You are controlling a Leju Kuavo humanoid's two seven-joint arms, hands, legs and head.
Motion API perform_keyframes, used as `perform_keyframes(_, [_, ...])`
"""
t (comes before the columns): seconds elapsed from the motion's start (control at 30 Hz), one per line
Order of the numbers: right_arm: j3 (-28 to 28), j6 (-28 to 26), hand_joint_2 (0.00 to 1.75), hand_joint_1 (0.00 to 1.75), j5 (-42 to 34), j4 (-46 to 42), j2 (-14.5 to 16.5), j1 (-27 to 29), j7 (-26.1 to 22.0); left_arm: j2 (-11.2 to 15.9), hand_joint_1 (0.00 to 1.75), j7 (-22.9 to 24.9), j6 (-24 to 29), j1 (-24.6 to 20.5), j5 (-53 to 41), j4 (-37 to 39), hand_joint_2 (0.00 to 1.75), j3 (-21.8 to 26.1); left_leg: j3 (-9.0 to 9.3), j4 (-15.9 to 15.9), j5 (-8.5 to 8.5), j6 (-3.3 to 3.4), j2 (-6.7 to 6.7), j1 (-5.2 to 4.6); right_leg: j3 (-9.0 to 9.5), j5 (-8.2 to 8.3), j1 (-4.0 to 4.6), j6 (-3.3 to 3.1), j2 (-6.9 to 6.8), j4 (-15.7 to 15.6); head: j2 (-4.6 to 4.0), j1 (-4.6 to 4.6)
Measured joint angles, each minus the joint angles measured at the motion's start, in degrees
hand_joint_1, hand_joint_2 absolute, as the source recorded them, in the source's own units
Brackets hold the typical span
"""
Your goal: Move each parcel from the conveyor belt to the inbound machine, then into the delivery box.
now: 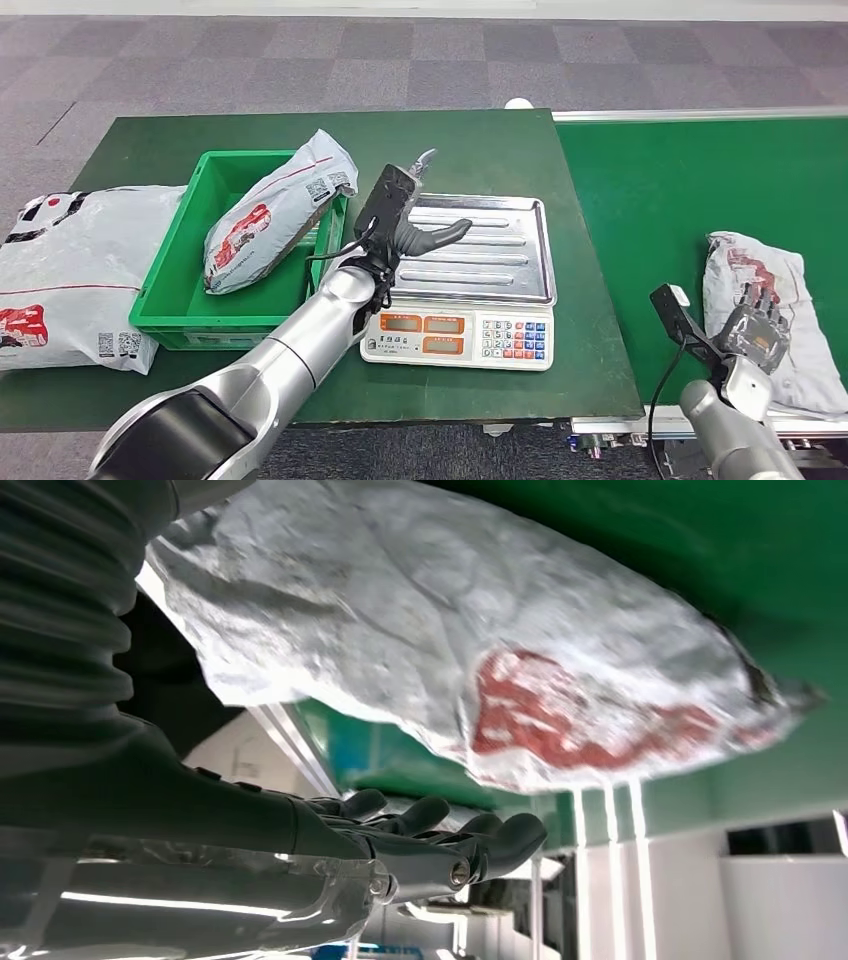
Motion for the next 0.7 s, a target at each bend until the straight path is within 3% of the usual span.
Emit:
perform_keyframes(0.4, [-1.2,2.2,1.75,0.0,3.0,1.6,0.0,0.2,2.9,0.9,0.0,-0.7,-0.1,0.0,-0.5,0.0,1.75,2.7,0.0,0.0,0.0,0.0,0.0,0.0,0.0,0.0,-0.01,0.0,0.0,0.0,0.0,0.0])
perform_keyframes(0.7, [-1.2,5.7,1.75,0.0,15.2,1.7,0.0,0.3,13.2,1.4,0.0,-0.9,-0.3,0.0,-1.8,0.0,1.75,4.8,-0.01,0.0,0.0,0.0,-0.01,0.0,0.0,0.0,0.0,0.0,-0.01,0.0,0.0,0.0])
